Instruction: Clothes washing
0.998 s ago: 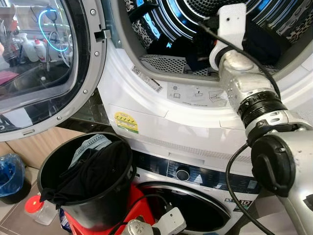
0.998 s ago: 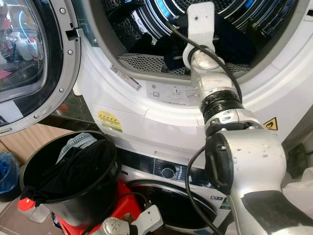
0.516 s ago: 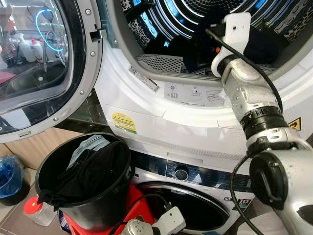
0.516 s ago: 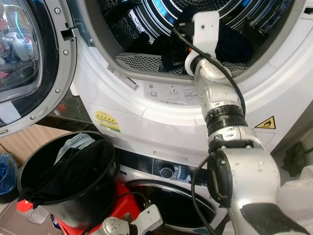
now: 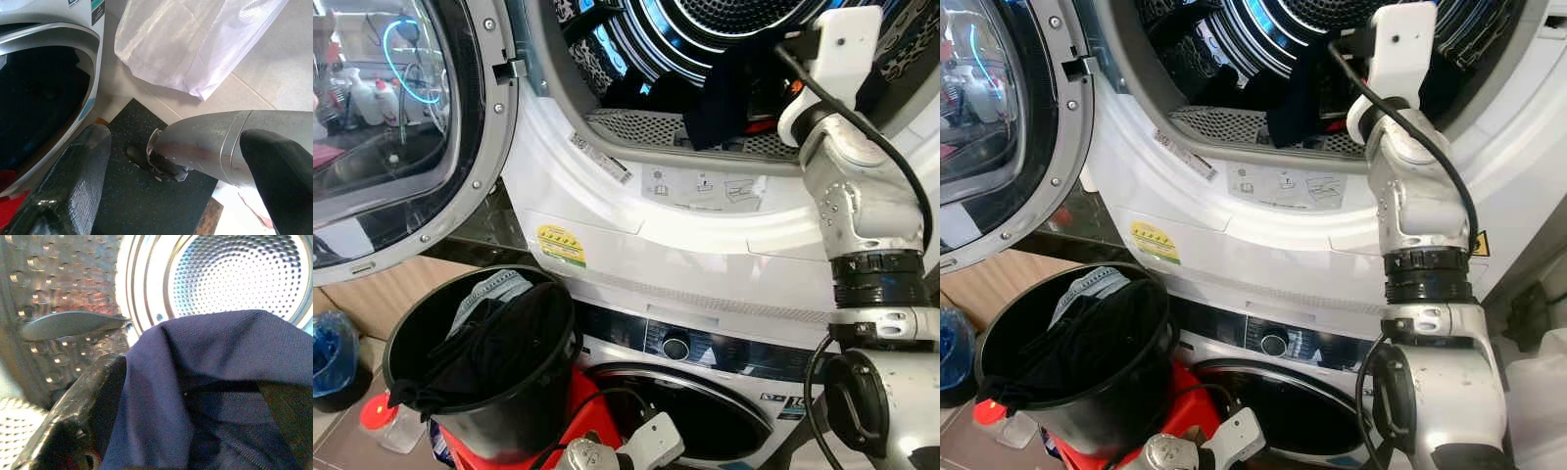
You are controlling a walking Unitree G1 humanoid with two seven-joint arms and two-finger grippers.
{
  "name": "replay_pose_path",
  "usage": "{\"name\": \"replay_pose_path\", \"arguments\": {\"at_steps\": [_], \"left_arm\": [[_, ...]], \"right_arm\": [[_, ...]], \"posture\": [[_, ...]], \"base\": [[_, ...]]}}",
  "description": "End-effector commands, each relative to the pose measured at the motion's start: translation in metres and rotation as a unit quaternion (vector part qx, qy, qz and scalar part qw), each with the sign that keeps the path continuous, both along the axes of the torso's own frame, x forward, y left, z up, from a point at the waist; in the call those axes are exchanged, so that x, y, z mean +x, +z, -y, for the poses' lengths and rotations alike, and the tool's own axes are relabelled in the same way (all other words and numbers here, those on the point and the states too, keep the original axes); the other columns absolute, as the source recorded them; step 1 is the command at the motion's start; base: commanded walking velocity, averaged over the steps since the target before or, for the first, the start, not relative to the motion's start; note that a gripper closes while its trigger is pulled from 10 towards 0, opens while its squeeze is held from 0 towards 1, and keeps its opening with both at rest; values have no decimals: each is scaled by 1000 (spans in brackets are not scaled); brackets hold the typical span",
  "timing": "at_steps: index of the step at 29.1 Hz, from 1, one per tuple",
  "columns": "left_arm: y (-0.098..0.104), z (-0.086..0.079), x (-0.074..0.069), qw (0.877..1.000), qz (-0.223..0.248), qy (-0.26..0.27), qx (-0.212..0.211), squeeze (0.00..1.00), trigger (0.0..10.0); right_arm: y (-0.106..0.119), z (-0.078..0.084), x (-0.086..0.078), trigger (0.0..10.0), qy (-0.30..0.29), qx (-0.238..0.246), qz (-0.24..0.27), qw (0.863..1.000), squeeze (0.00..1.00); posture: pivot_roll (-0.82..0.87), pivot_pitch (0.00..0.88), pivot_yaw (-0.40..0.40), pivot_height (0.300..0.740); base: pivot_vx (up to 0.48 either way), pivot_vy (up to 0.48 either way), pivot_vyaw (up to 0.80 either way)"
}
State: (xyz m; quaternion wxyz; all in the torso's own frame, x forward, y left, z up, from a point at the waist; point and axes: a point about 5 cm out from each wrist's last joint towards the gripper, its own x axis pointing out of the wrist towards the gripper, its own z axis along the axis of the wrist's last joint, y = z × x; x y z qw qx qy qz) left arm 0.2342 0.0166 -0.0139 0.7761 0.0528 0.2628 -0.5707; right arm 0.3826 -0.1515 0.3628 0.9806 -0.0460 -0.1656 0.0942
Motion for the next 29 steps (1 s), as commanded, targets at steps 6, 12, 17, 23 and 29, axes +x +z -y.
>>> {"name": "replay_pose_path", "arguments": {"at_steps": [6,12,17,23,29], "left_arm": [[-3,-3,-1,1000,-7,3,10,0,10000],[-3,-3,0,1000,-6,2,10,0,10000],[-3,-4,-1,1000,-8,3,10,0,10000],[-3,-4,-1,1000,-10,3,9,0,10000],[-3,-4,-1,1000,-8,3,9,0,10000]], "right_arm": [[-20,-10,-21,10000,50,-27,-26,998,0],[-33,-13,-38,10000,94,-34,-39,994,0],[-25,-20,-59,10000,161,-10,-6,987,0],[-28,-12,-81,10000,208,8,27,978,0],[-80,9,-120,10000,333,-24,19,942,0]], "posture": [[-172,77,91,740],[-175,78,94,740],[-175,76,95,740],[-173,76,97,740],[-171,74,92,740]], "base": [[0,0,0],[0,0,0],[0,0,0],[0,0,0],[0,0,0]]}}
